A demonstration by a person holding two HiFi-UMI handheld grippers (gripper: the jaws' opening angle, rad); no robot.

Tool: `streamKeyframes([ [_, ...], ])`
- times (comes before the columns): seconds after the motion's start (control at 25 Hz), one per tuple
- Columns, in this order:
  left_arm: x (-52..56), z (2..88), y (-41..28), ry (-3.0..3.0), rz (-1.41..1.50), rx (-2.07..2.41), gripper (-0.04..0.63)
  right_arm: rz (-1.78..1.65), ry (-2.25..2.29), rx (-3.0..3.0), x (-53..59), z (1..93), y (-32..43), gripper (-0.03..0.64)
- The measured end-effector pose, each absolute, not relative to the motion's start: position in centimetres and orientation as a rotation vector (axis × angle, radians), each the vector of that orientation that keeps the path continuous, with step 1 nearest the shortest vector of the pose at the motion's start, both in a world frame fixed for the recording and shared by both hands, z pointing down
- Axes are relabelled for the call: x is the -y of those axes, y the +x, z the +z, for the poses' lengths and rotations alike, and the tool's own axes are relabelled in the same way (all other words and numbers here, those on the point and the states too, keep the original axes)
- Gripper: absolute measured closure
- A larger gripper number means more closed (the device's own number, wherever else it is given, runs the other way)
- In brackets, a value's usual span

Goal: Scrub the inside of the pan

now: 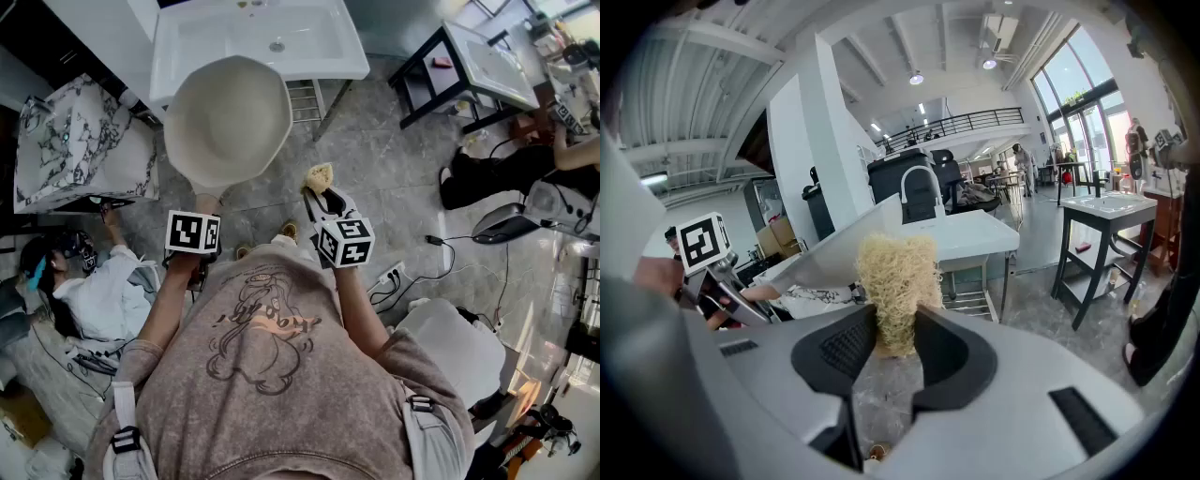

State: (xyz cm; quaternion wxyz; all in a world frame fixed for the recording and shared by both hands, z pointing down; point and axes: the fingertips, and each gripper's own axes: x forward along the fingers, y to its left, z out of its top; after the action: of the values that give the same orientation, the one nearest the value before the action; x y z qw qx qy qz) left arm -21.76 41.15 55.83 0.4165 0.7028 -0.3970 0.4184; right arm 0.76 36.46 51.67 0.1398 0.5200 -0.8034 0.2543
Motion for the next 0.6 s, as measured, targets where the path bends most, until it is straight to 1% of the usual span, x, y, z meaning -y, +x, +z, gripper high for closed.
streamKeyframes([
  [0.6,-37.3,55.6,-18.3,1.762,0.996,1.036,0.558,0.694,1.44,2.408,-31.7,51.7,1.5,0.474],
])
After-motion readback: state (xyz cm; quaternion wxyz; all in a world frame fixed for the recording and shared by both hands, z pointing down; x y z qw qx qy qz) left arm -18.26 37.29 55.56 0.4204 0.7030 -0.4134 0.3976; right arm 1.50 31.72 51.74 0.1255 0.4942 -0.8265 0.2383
